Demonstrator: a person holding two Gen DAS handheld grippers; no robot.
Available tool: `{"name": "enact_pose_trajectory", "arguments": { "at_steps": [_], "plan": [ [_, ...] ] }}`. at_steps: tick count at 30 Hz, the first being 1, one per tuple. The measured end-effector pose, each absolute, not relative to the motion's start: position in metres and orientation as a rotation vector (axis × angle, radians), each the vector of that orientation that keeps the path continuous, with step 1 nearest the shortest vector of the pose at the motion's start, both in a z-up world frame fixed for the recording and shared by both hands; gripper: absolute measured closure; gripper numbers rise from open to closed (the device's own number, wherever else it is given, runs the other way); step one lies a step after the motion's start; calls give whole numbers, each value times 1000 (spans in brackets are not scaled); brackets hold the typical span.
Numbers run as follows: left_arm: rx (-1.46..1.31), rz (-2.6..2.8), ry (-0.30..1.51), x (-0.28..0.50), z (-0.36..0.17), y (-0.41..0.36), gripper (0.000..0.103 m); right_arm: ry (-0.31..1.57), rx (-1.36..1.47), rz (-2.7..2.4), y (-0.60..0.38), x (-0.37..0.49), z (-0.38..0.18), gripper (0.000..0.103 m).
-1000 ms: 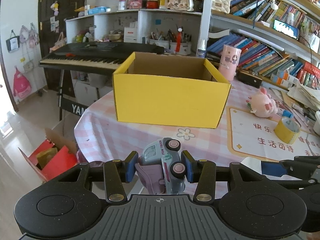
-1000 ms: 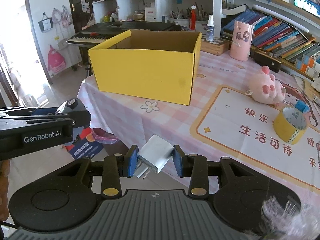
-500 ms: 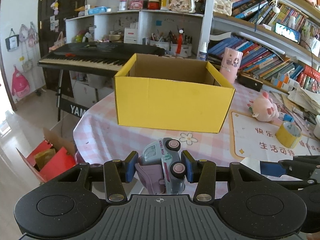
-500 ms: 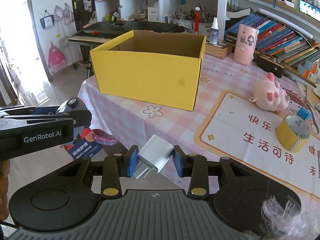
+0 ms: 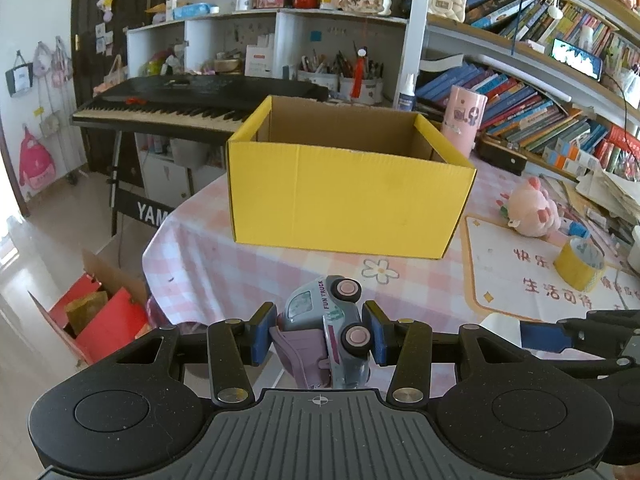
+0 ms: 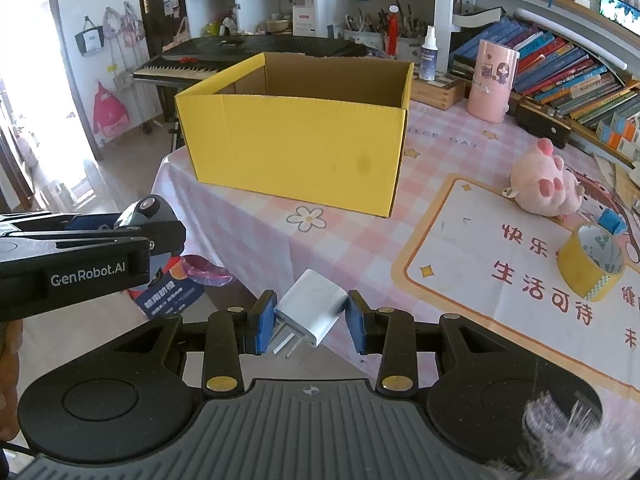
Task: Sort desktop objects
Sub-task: 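Carry toy car in left tool while right tool carries plug toward yellow box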
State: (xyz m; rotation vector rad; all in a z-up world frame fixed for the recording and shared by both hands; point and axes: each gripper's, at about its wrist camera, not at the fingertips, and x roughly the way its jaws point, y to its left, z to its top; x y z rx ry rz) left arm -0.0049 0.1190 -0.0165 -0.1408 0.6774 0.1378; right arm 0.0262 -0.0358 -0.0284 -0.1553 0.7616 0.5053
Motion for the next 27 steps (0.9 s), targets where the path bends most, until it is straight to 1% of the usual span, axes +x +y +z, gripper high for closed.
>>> {"name": "enact_pose_trajectory", "arguments": {
  "at_steps": [8,16,27],
  "plan": [
    [-145,139,686,-3,-18,119,58,760,-146,510,-36,28,-28,68],
    [-118,168,631,8,-5,122,58,713,-129,538,-31,43,-20,68],
    [-122,213,500,51,34,134,58,553,-104,600,-20,100,27,68]
  ]
}}
